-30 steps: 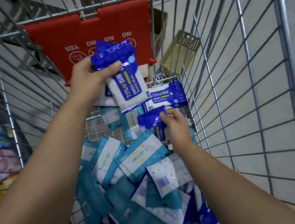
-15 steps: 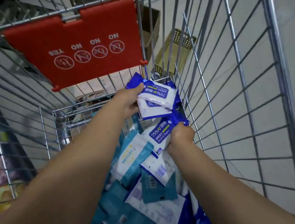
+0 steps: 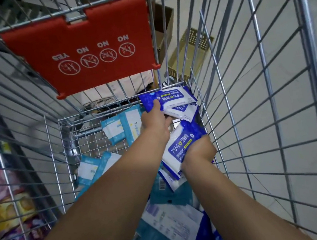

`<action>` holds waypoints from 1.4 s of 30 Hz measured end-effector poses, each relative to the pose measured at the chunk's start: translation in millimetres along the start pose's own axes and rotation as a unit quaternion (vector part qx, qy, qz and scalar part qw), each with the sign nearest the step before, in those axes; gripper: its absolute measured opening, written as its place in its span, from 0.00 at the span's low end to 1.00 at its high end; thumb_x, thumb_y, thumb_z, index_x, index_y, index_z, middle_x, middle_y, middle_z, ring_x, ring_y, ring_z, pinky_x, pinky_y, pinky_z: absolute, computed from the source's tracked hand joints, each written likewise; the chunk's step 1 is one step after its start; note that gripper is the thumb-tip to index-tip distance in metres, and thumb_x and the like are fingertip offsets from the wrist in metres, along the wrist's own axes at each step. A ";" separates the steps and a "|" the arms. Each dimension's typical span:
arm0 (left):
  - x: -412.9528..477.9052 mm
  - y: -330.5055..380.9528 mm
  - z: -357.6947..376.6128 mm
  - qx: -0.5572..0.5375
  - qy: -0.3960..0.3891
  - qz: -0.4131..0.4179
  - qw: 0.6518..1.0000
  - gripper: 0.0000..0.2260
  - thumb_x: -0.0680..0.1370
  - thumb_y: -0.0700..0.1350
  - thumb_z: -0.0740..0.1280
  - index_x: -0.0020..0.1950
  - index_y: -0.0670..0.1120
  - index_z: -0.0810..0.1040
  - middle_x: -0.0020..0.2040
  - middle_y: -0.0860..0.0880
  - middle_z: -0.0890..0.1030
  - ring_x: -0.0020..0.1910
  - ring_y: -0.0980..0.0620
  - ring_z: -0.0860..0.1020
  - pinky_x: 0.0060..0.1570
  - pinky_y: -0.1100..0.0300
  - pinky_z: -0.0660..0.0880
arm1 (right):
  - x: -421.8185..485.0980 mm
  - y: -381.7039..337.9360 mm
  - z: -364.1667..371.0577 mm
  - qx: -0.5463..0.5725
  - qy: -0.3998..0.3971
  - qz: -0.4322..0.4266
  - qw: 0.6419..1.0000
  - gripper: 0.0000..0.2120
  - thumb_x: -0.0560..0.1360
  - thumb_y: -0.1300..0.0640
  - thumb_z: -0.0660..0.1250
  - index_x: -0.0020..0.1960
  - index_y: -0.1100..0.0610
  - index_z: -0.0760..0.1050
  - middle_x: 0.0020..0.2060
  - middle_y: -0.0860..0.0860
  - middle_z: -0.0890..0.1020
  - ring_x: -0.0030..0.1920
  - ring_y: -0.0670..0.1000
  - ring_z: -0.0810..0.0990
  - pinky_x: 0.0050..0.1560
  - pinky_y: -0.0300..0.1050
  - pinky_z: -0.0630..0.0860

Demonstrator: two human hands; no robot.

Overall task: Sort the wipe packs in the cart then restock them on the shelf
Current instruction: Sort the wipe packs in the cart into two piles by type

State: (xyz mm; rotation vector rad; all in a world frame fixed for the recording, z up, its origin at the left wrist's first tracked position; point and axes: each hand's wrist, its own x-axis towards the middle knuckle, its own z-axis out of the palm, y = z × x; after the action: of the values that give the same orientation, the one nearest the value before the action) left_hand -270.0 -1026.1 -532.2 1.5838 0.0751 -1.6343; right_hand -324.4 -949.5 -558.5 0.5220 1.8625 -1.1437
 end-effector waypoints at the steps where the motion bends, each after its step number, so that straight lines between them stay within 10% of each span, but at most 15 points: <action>1: 1.0 -1.1 -2.2 0.014 0.013 0.005 1.000 0.11 0.80 0.44 0.63 0.59 0.40 0.71 0.39 0.46 0.78 0.31 0.52 0.78 0.31 0.59 0.80 | -1.7 -0.5 -2.4 0.020 0.011 0.012 1.000 0.10 0.75 0.58 0.59 0.35 0.55 0.71 0.36 0.55 0.79 0.35 0.54 0.76 0.35 0.42 0.71; 8: 10.9 13.9 -35.6 0.053 0.040 0.049 0.997 0.04 0.77 0.36 0.65 0.52 0.40 0.73 0.41 0.43 0.80 0.34 0.49 0.80 0.30 0.58 0.80 | -6.7 -6.2 4.6 -0.004 0.001 -0.055 0.998 0.06 0.75 0.55 0.64 0.44 0.58 0.74 0.46 0.59 0.82 0.41 0.58 0.79 0.44 0.50 0.77; 14: 6.3 38.5 -72.8 0.146 -0.065 0.065 0.985 0.04 0.74 0.34 0.67 0.47 0.40 0.76 0.40 0.42 0.83 0.32 0.49 0.82 0.39 0.54 0.80 | -38.0 -6.3 7.8 -0.213 -0.006 -0.226 0.950 0.32 0.77 0.44 0.63 0.74 0.61 0.60 0.72 0.58 0.64 0.72 0.56 0.62 0.71 0.49 0.60; 22: -13.4 63.0 -84.5 0.372 -0.170 0.041 0.912 0.04 0.71 0.40 0.72 0.45 0.42 0.82 0.37 0.41 0.84 0.31 0.48 0.81 0.33 0.59 0.79 | -44.2 -3.7 10.4 -0.288 -0.225 -0.345 0.864 0.21 0.77 0.47 0.64 0.65 0.57 0.73 0.73 0.50 0.64 0.72 0.49 0.63 0.64 0.35 0.61; 26: -9.3 57.8 -79.1 0.342 -0.154 0.045 0.926 0.09 0.72 0.48 0.73 0.44 0.43 0.80 0.37 0.41 0.84 0.31 0.47 0.82 0.36 0.56 0.79 | -35.2 -8.2 16.0 -0.302 -0.273 -0.252 0.878 0.17 0.73 0.52 0.71 0.58 0.58 0.75 0.55 0.54 0.81 0.54 0.54 0.80 0.57 0.54 0.77; 31: -9.1 46.1 -70.6 0.344 -0.145 0.068 0.925 0.14 0.73 0.50 0.72 0.48 0.40 0.81 0.40 0.41 0.84 0.35 0.46 0.82 0.41 0.55 0.80 | -31.1 -14.2 12.9 -0.203 -0.313 -0.030 0.927 0.15 0.75 0.58 0.70 0.59 0.60 0.72 0.51 0.57 0.83 0.41 0.53 0.83 0.43 0.50 0.81; 35: -13.8 54.7 -67.9 0.359 -0.232 0.031 0.904 0.20 0.64 0.39 0.76 0.55 0.43 0.79 0.42 0.45 0.84 0.38 0.48 0.83 0.38 0.59 0.80 | -30.0 -12.2 17.2 -0.013 -0.248 0.047 0.967 0.13 0.76 0.64 0.66 0.61 0.61 0.73 0.53 0.60 0.82 0.47 0.59 0.82 0.49 0.59 0.80; 39: -14.0 70.7 -65.9 0.589 -0.233 0.037 0.773 0.23 0.64 0.33 0.77 0.54 0.49 0.77 0.48 0.48 0.84 0.42 0.51 0.83 0.37 0.56 0.81 | -26.4 -16.1 22.9 0.071 -0.223 0.078 0.969 0.17 0.75 0.68 0.64 0.64 0.61 0.71 0.55 0.61 0.81 0.43 0.58 0.82 0.33 0.53 0.81; 42: -11.9 72.8 -57.0 0.524 -0.175 0.113 0.826 0.26 0.64 0.30 0.76 0.59 0.44 0.75 0.52 0.46 0.79 0.44 0.50 0.81 0.34 0.58 0.81 | -28.0 -24.9 25.8 0.108 -0.224 0.044 0.968 0.19 0.74 0.70 0.64 0.64 0.59 0.72 0.56 0.57 0.81 0.47 0.56 0.81 0.38 0.50 0.80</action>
State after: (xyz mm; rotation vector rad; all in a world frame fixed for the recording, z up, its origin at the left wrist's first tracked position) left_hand -183.9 -1034.8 -497.8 1.8703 -1.3680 -1.8318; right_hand -315.4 -981.7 -527.7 0.4194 1.3255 -1.2888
